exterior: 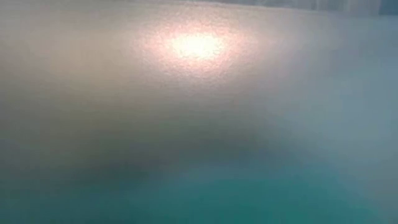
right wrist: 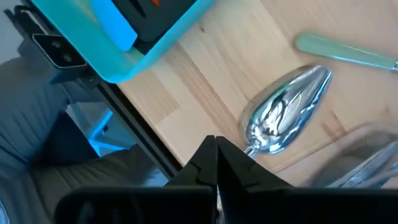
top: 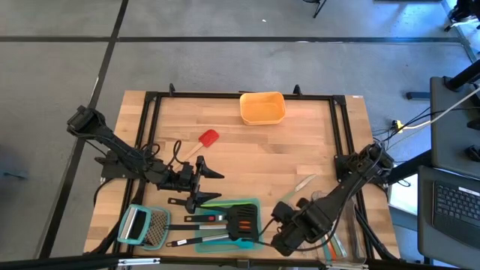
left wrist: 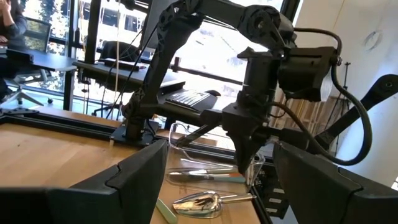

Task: Pick & Place Kitchen Items
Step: Put the ice scoop into the yellow bin

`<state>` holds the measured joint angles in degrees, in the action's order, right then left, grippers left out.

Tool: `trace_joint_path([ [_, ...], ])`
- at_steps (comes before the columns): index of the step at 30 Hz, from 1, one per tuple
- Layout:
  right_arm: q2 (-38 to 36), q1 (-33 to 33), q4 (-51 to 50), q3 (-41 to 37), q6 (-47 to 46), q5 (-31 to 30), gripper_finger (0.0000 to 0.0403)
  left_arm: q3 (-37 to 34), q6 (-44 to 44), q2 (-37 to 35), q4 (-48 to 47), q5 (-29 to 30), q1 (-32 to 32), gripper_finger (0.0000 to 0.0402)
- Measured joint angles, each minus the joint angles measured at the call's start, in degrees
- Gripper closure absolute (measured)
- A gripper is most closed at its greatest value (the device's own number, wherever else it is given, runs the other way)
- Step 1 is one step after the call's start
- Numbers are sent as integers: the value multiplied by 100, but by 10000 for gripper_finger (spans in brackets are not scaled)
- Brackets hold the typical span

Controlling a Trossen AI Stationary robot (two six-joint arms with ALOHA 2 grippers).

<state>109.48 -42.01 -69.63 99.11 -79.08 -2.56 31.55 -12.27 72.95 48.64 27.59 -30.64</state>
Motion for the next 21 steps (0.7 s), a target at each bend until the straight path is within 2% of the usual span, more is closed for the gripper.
trace_joint_path([
  [6,1,-7,387,0,115,216,403,0,0,0,-4,0,0,112],
  [13,3,-194,1668,0,206,374,403,2,-59,0,-96,-48,-2,112],
  [21,9,-811,2543,0,211,493,403,0,-203,-2,-260,-426,-2,112],
])
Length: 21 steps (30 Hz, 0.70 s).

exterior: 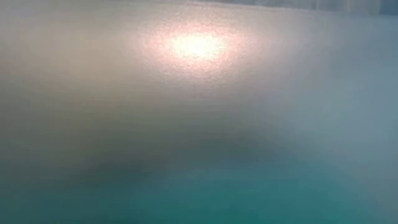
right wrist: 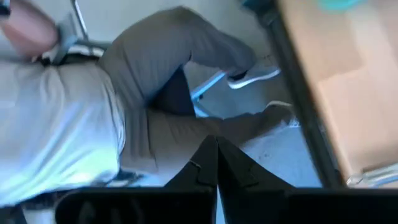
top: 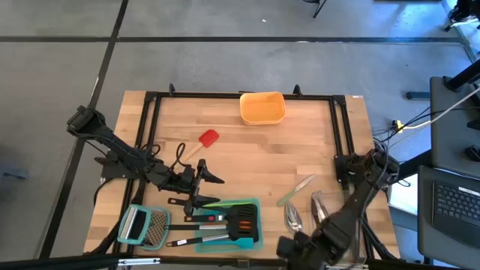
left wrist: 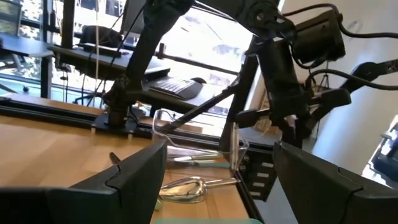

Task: Pick & Place Kitchen Items
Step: Put the ice scoop into the yellow bin

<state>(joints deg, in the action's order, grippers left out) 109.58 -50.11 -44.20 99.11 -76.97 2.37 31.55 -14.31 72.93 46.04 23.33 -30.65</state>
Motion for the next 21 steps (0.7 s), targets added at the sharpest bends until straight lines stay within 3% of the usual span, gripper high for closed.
trace_joint_path([
  [8,2,-240,55,0,-61,-545,403,0,-17,0,0,31,0,112],
  [13,2,-205,54,0,-206,-579,403,0,-14,0,0,23,0,112],
  [17,2,-165,49,0,229,-625,403,0,-57,0,-29,-382,0,112],
  [21,2,-69,-219,0,1433,-1874,403,0,7,0,-126,-611,0,112],
])
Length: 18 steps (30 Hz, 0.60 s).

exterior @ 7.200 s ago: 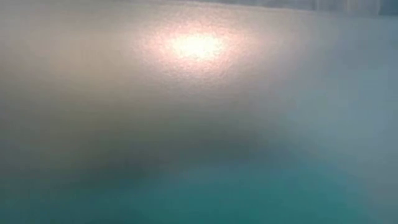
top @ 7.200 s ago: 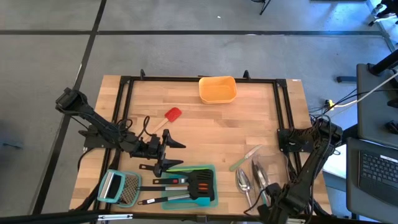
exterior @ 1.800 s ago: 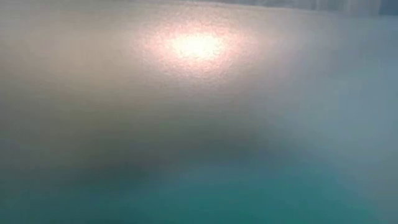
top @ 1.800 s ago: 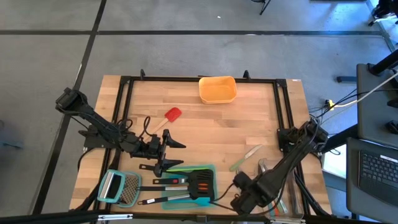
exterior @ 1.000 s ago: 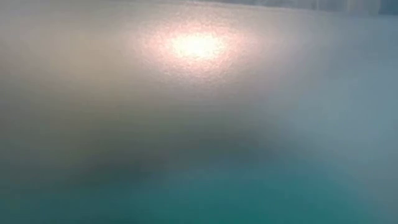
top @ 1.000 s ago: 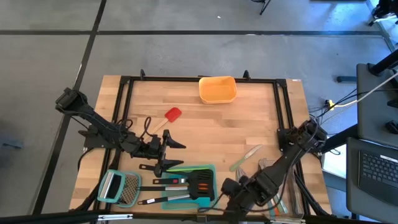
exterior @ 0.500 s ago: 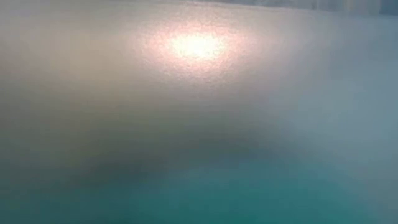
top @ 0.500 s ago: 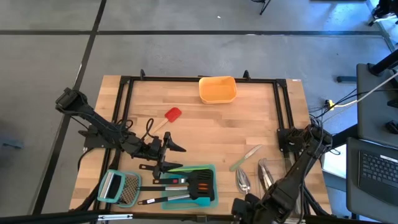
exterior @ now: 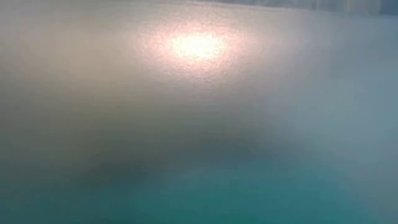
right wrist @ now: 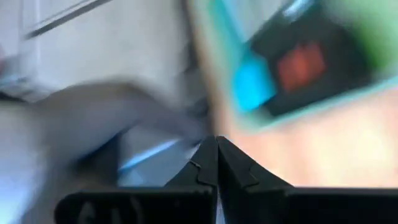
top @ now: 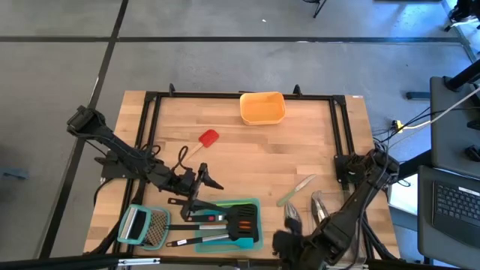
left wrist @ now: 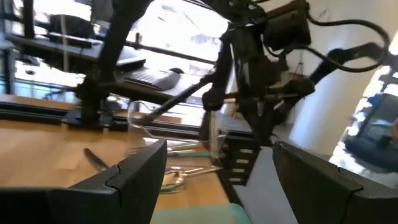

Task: Pick & Place Kitchen Items
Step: Put the ice scoop into the yellow bin

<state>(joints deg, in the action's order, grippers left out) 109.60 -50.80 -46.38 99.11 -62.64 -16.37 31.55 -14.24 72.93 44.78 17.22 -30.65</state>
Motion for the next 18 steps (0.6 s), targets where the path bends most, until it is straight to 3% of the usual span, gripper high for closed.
trace_joint_path([
  [4,65,142,-760,2,638,-1375,403,0,220,1,-167,905,0,112],
  [9,145,446,-1880,2,779,-2355,403,-4,242,155,-339,2229,50,112],
  [18,189,1330,-3357,-481,1252,-2909,403,-7,312,866,-354,2619,667,112],
])
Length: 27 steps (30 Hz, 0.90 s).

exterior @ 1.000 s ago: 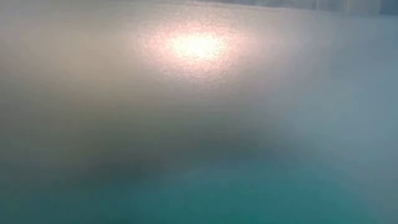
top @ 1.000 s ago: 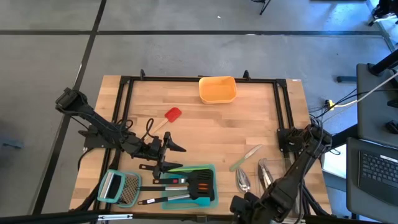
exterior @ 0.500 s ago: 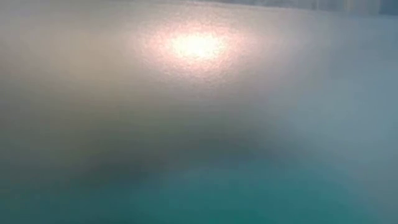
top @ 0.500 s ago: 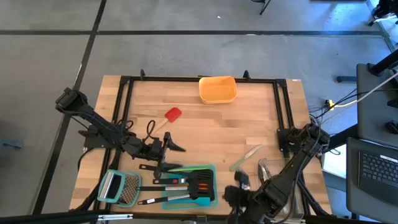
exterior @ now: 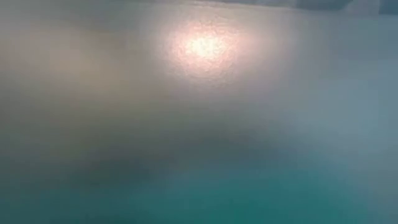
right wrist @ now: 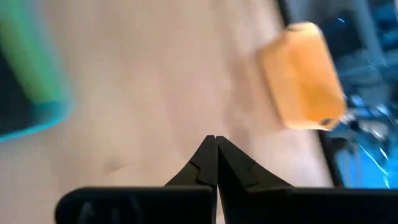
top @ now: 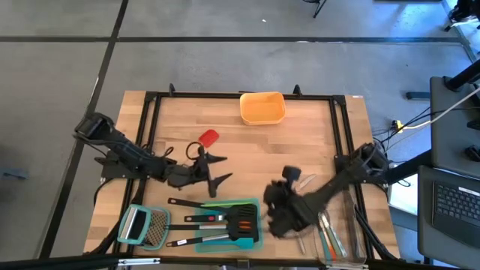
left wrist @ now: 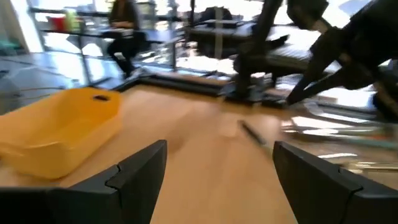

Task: Pick & Place Kitchen Items
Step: Put the ice scoop into the yellow bin

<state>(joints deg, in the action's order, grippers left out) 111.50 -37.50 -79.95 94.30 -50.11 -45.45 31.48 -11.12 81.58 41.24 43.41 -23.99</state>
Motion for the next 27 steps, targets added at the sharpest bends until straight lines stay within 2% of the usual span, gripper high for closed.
trace_joint_path([
  [3,-3,478,-7,-240,-16,-13,403,0,218,144,141,10,336,112],
  [8,-4,1032,211,-634,98,468,403,2,497,170,149,-142,853,112],
  [12,-4,1363,593,-855,110,442,403,2,833,170,146,-290,1212,112],
  [15,-4,1565,1001,-1040,164,147,403,2,887,170,144,-537,1454,112],
  [21,-4,2034,1431,-1289,637,-816,403,4,1188,170,293,-982,1913,112],
  [27,-6,2554,1555,-1287,1504,-913,403,7,1304,170,592,-1417,2276,112],
])
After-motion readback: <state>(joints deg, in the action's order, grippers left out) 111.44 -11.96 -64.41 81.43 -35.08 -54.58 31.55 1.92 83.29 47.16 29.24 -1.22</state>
